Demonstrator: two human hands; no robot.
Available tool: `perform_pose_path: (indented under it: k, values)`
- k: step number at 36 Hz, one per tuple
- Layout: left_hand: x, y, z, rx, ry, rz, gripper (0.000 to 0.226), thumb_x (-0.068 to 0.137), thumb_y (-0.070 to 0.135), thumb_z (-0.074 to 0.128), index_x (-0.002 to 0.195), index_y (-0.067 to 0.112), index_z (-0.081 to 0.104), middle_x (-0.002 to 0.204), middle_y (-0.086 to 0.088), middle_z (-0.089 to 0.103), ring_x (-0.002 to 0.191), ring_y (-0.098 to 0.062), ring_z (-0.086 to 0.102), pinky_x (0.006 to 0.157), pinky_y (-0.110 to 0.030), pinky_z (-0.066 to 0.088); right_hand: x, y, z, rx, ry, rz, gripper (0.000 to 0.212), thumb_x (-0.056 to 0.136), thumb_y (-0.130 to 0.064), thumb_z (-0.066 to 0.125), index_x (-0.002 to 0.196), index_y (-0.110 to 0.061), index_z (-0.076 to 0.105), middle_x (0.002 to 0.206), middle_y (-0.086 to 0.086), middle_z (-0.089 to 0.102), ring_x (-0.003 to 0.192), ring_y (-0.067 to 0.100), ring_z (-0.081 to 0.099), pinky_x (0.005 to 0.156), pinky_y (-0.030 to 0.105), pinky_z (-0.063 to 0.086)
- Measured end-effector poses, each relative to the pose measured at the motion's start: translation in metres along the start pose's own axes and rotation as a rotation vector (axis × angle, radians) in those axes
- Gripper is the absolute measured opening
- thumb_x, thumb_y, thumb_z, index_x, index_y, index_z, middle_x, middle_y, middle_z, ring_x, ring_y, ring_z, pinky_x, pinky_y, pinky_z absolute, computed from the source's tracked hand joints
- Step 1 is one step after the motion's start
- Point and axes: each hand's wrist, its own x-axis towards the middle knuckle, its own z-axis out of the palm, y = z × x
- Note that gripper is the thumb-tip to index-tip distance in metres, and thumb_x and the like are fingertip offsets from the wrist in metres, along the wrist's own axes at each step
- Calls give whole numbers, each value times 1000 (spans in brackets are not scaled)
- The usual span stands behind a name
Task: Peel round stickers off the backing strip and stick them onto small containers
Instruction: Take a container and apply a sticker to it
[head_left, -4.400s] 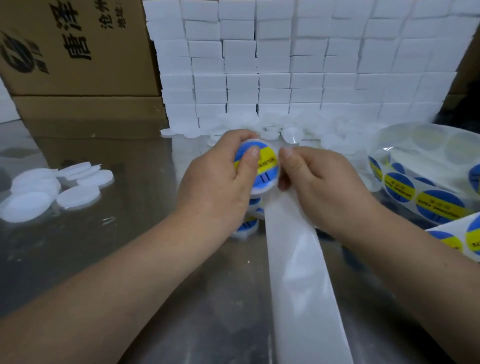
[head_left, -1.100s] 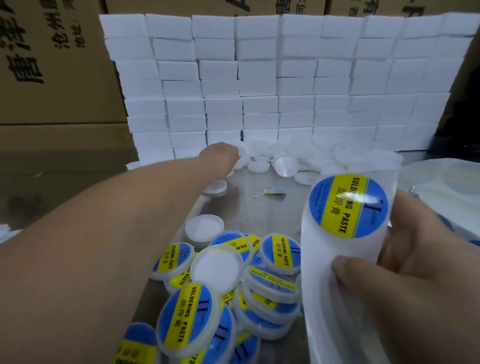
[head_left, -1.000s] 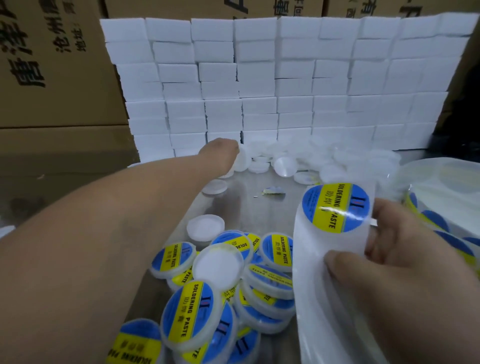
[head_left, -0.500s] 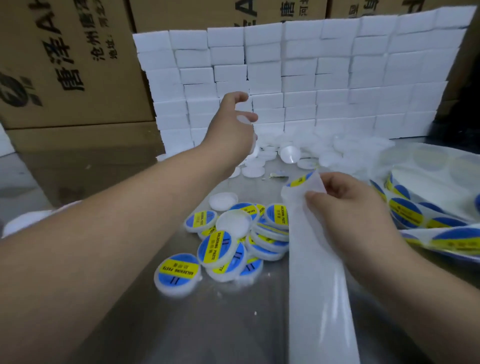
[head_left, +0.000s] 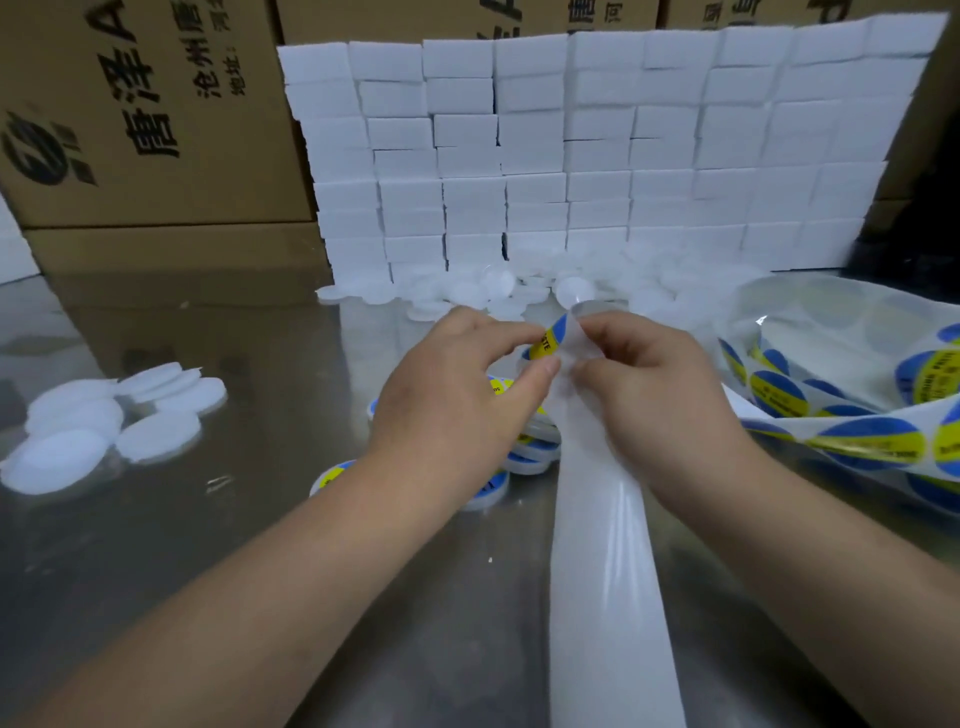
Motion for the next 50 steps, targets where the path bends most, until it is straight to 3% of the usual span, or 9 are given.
perform_pose_path:
  k: [4, 8, 13, 19, 24, 33, 39, 44, 50]
  values:
    - [-3, -5, -2, 87, 19, 56, 37, 71, 52, 54, 102, 37, 66, 87, 20, 48, 88, 6, 42, 74, -5, 33, 1, 0, -2, -8, -17, -3, 34, 79, 2, 52, 74, -27, 70, 64, -16, 64, 58, -2, 54, 58, 14, 39]
    - [-4, -9, -6, 121, 50, 66, 39, 64, 55, 54, 94, 35, 68, 84, 17, 46, 85, 6, 41, 69, -7, 34, 2, -1, 0, -38, -45, -6, 28, 75, 6, 49, 74, -12, 71, 81, 17, 69, 76, 36, 60, 70, 40, 50]
    - [-7, -10, -8, 140, 18, 101, 31, 65, 54, 62, 86, 32, 69, 83, 21, 47, 85, 5, 41, 67, -10, 34, 0, -3, 0, -90, -76, 30, 24, 74, 5, 49, 71, -10, 68, 81, 32, 59, 61, 20, 42, 60, 32, 33]
    - [-8, -11, -8, 183, -30, 122, 38, 61, 59, 55, 84, 31, 67, 82, 20, 47, 81, 4, 40, 64, -11, 34, -1, -2, 1, -81, -99, 24, 40, 76, 6, 48, 57, -22, 69, 53, -14, 59, 52, 4, 46, 51, 17, 37]
    - [-7, -16, -8, 164, -35, 68, 24, 64, 58, 52, 74, 38, 61, 79, 22, 46, 78, 6, 37, 65, -3, 30, -3, -5, 3, -124, -148, 15, 37, 76, 5, 47, 67, -21, 71, 69, -2, 69, 66, 12, 57, 65, 28, 45]
    - [-8, -14, -7, -106, -33, -91, 16, 64, 53, 56, 59, 38, 59, 79, 12, 59, 84, 4, 52, 67, -4, 33, -4, -4, 0, -283, -71, -61, 41, 75, -3, 43, 66, -36, 65, 54, -15, 59, 44, 1, 45, 42, 13, 33]
    - [2, -24, -10, -337, 141, -306, 23, 79, 41, 63, 62, 26, 67, 59, 14, 62, 53, 3, 51, 53, -13, 40, -3, -6, -2, -344, -23, -80, 20, 62, -29, 44, 65, -26, 63, 44, -15, 51, 44, 1, 45, 41, 15, 31]
    - [6, -28, -14, -269, 273, -336, 32, 82, 45, 59, 58, 23, 58, 50, 13, 54, 38, 2, 44, 37, -11, 29, -3, -7, -3, -348, 45, -99, 10, 72, -25, 54, 76, -34, 57, 59, -13, 58, 58, 1, 52, 54, 16, 39]
    - [14, -38, -20, -333, 399, -405, 44, 84, 47, 54, 65, 8, 56, 57, -1, 51, 41, -8, 35, 36, -16, 31, -3, -9, -7, -413, 162, -195, 59, 78, -3, 50, 122, -43, 44, 102, -23, 48, 71, -9, 46, 64, 8, 34]
